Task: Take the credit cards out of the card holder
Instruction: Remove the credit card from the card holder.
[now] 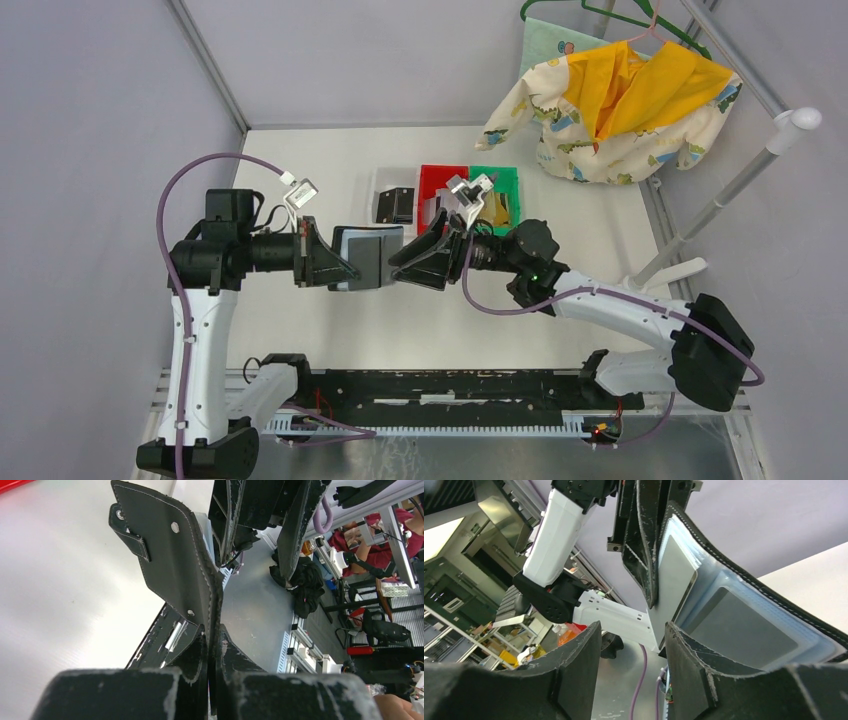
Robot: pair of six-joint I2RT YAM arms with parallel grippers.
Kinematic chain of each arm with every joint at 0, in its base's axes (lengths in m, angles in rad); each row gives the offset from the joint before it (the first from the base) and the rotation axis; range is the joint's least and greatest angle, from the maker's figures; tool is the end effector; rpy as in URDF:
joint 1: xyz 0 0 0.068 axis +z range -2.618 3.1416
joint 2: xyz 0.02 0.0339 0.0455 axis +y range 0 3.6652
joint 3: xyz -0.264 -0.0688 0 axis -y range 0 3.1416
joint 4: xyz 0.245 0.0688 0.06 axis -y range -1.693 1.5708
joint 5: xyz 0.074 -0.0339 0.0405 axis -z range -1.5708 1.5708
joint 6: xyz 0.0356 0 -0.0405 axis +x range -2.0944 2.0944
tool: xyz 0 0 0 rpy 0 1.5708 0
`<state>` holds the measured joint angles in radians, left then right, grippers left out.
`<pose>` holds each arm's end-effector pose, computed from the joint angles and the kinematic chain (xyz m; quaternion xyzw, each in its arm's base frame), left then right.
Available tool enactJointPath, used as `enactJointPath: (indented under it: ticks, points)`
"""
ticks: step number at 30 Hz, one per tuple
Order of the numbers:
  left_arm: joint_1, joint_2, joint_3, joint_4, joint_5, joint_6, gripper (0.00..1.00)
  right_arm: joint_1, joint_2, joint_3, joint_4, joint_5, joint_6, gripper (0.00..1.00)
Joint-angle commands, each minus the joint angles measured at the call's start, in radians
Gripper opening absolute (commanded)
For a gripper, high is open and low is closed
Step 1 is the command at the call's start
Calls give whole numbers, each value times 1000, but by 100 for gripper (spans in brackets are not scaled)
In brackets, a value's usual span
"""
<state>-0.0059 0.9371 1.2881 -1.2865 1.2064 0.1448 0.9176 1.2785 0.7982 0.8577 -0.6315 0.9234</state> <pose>0.1244 -0.0340 0.3971 0.2356 0.7668 -0.5198 0.2940 0.1562 0.2387 0.3442 -0.2553 0.5349 0.7315 0.3372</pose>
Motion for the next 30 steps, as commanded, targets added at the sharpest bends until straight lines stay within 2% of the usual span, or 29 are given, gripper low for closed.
enactJointPath:
  ticks: [1, 18, 24, 30]
  points:
    - [4, -5, 42, -7, 77, 57, 2, 22, 23, 12, 78, -56, 28, 55]
    - [4, -8, 45, -36, 89, 90, 2, 60, 77, 26, 153, -54, 58, 48]
    - [4, -5, 42, -40, 65, 93, 2, 78, 122, 42, 259, -53, 121, 39]
    - [4, -4, 40, -40, 54, 92, 2, 102, 171, 70, 286, -33, 141, 34]
